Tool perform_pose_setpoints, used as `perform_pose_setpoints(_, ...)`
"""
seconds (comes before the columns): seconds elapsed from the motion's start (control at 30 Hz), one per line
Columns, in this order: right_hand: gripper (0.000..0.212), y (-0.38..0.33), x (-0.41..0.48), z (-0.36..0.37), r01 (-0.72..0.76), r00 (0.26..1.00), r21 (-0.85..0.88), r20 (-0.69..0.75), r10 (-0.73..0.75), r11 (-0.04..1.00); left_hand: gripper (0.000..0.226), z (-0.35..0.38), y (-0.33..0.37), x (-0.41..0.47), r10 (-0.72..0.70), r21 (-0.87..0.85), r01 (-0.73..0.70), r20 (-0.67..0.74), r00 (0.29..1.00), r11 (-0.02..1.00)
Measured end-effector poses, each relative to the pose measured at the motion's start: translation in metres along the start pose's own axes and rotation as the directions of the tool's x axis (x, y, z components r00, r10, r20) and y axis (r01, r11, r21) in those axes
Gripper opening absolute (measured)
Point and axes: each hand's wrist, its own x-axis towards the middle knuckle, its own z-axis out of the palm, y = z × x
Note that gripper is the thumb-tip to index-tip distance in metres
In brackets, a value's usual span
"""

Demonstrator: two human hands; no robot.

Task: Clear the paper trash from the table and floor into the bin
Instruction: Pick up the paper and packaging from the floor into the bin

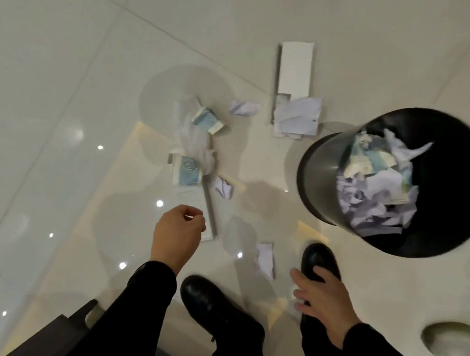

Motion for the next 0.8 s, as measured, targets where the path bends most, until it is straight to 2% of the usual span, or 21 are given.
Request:
perform_pose_setpoints(0.07, 0.076, 0.003, 0.032, 0.022, 0.026, 0.999, -0.098, -0.029, -0.029, 0.995, 0.011, -0.001, -0.023, 0.022, -0.027, 0.018, 0.027, -0.038, 0.999, 0.999)
perform_pose_setpoints(0.13, 0.073, 0.006, 0.063, 0.039, 0.097, 0.989, -0.224, -0.086, -0.119, 0.97, 0.016, 0.005, -0.046, 0.044, -0.056, 0.05, 0.061, -0.101, 0.993, 0.997)
perform_pose_setpoints(0.23, 0.069, 0.011, 0.105, 0.056, 0.181, 0.956, -0.376, -0.149, -0.252, 0.909, 0.039, 0.022, -0.078, 0.071, -0.128, 0.019, 0.134, -0.182, 0.975, 0.991)
perform_pose_setpoints(0.33, 0.058, 0.022, 0.139, 0.072, 0.276, 0.901, -0.565, -0.128, -0.414, 0.777, 0.075, 0.044, -0.101, 0.091, -0.177, -0.016, 0.178, -0.201, 0.963, 0.984)
perform_pose_setpoints(0.37, 0.059, 0.025, 0.144, 0.077, 0.252, 0.894, -0.63, -0.14, -0.426, 0.735, 0.086, 0.051, -0.103, 0.097, -0.167, 0.018, 0.174, -0.202, 0.965, 0.985)
perform_pose_setpoints(0.43, 0.069, 0.037, 0.157, 0.089, 0.096, 0.898, -0.731, -0.229, -0.375, 0.675, 0.102, 0.066, -0.109, 0.105, -0.156, 0.093, 0.178, -0.208, 0.966, 0.98)
perform_pose_setpoints(0.5, 0.066, 0.044, 0.166, 0.097, 0.008, 0.888, -0.756, -0.295, -0.352, 0.654, 0.108, 0.081, -0.11, 0.115, -0.125, 0.116, 0.154, -0.225, 0.966, 0.981)
perform_pose_setpoints(0.57, 0.048, 0.047, 0.171, 0.101, 0.005, 0.878, -0.776, -0.298, -0.374, 0.63, 0.11, 0.091, -0.108, 0.123, -0.093, 0.139, 0.13, -0.243, 0.966, 0.982)
perform_pose_setpoints(0.63, 0.026, 0.041, 0.168, 0.102, 0.047, 0.86, -0.754, -0.304, -0.411, 0.655, 0.107, 0.093, -0.107, 0.131, -0.088, 0.169, 0.132, -0.246, 0.965, 0.977)
perform_pose_setpoints(0.73, 0.018, 0.012, 0.154, 0.107, 0.23, 0.837, -0.607, -0.276, -0.473, 0.761, 0.081, 0.087, -0.108, 0.134, -0.11, 0.11, 0.144, -0.272, 0.956, 0.983)
perform_pose_setpoints(0.8, 0.019, -0.021, 0.139, 0.126, 0.44, 0.769, -0.471, -0.242, -0.592, 0.764, 0.079, 0.08, -0.112, 0.129, -0.097, 0.113, 0.132, -0.273, 0.957, 0.985)
